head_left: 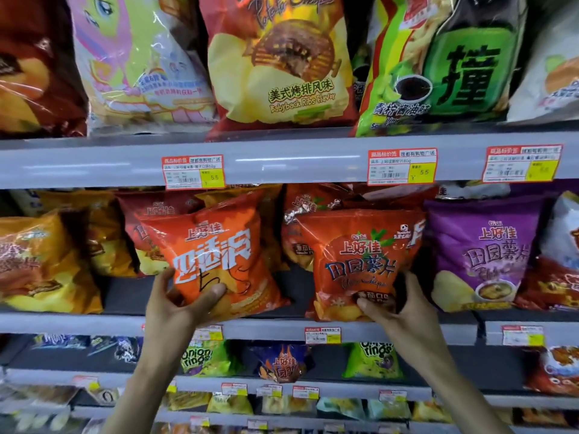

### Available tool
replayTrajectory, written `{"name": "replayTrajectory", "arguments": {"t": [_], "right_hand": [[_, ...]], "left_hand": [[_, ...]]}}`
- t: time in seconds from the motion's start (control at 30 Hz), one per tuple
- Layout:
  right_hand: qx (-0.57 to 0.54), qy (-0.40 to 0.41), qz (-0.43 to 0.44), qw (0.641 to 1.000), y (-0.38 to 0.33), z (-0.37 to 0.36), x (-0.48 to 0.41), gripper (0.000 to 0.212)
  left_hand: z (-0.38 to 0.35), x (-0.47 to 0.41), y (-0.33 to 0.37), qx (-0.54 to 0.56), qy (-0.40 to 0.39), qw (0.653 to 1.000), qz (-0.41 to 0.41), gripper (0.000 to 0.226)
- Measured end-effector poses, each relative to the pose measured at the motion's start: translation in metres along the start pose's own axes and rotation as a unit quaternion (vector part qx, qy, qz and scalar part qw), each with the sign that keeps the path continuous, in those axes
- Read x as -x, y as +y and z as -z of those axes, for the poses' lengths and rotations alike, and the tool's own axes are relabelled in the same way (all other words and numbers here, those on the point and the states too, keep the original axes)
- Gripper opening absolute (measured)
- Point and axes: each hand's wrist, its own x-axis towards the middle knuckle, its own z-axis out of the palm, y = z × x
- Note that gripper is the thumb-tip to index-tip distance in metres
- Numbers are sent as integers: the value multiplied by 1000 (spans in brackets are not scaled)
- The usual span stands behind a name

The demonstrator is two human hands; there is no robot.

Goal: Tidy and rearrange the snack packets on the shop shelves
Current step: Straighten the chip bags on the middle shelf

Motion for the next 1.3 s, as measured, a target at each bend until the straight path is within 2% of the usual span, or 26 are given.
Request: {"name": "replayTrajectory", "arguments": {"t": [0.1,0.27,0.4,0.53,0.6,0.73,0.77,0.87,0.93,1.03,1.1,1.2,1.3], "right_hand": [[4,-30,20,999,-4,-24,-4,72],[0,-67,18,998,-12,-67,-11,83],[9,-48,23,999,-13,-86,-17,85],[6,-59,29,998,-13,-88,-20,85],[-8,-67,42,997,-11,-81,-16,76],[-88,-36,55,994,-5,-51,13,30],[-117,-23,49,992,-2,-41,23,26],[-154,-36,13,987,4,-12,58,44],[-125,-50,4,991,10,3,71,64],[-78,-41,-3,996,20,25,70,74],[-75,-19,-5,997,22,38,64,69],[-106,5,1,994,22,55,50,49],[-83,26,15,996,20,63,33,44]], "left_hand": [[19,6,0,18,27,999,-2,80],[38,24,2,24,49,998,-7,77],[35,43,6,16,46,999,-8,76],[16,61,13,11,9,1000,-13,70],[1,69,17,11,-20,1000,-12,70],[-34,80,16,15,-60,998,1,72],[-44,83,14,14,-69,997,2,73],[-78,93,7,-2,-107,994,3,78],[-103,99,0,-3,-137,991,6,79],[-141,103,-10,-9,-169,986,4,86],[-163,100,-14,-15,-173,985,-5,86],[-192,89,-19,-25,-175,984,-36,76],[-213,75,-22,-34,-175,983,-54,72]]}}
